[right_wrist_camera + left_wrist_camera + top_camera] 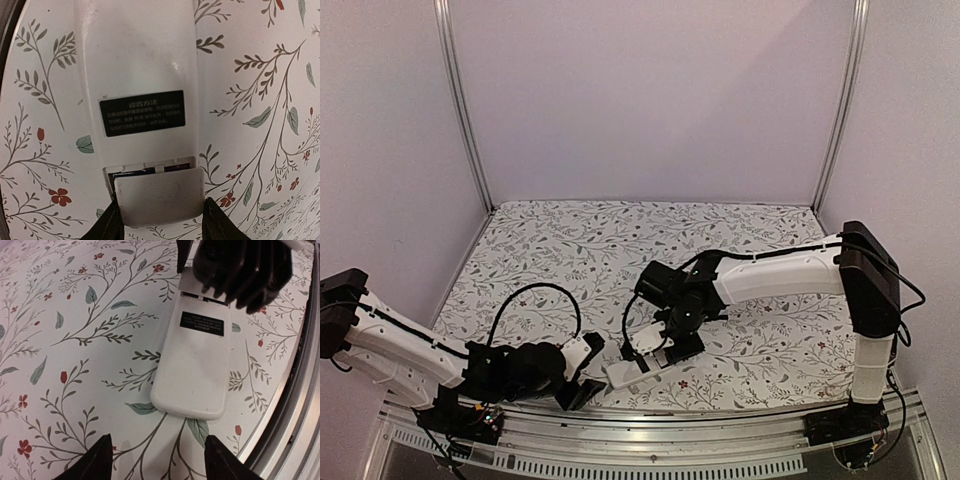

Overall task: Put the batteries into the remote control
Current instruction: Place the battery cover on the remote control without the battery cover.

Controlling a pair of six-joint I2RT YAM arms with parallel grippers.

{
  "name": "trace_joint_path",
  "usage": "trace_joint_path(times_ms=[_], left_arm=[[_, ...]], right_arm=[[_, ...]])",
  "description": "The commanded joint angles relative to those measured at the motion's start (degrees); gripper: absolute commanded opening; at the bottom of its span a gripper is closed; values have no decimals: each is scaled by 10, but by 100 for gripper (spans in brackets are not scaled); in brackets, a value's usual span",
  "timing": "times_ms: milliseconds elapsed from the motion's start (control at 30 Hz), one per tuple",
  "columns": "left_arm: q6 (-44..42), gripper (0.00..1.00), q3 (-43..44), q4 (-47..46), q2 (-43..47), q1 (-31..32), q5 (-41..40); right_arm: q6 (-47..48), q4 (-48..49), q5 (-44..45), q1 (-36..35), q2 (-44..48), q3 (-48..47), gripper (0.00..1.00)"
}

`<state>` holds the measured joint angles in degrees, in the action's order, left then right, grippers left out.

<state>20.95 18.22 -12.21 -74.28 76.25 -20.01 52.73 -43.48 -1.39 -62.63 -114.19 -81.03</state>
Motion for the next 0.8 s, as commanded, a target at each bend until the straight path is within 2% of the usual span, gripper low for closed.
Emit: trace_joint_path(times_ms=[0, 233, 767], left_arm=[[-9, 62, 0, -10, -9, 4, 0], [-10, 61, 14, -9, -40, -1, 8], [-11, 60, 12, -7, -36, -2, 10]], right_arm=[[-6, -3, 10, -10, -2, 2, 42], [-18, 1, 7, -15, -8, 4, 45], [-19, -15, -6, -26, -16, -20, 51]])
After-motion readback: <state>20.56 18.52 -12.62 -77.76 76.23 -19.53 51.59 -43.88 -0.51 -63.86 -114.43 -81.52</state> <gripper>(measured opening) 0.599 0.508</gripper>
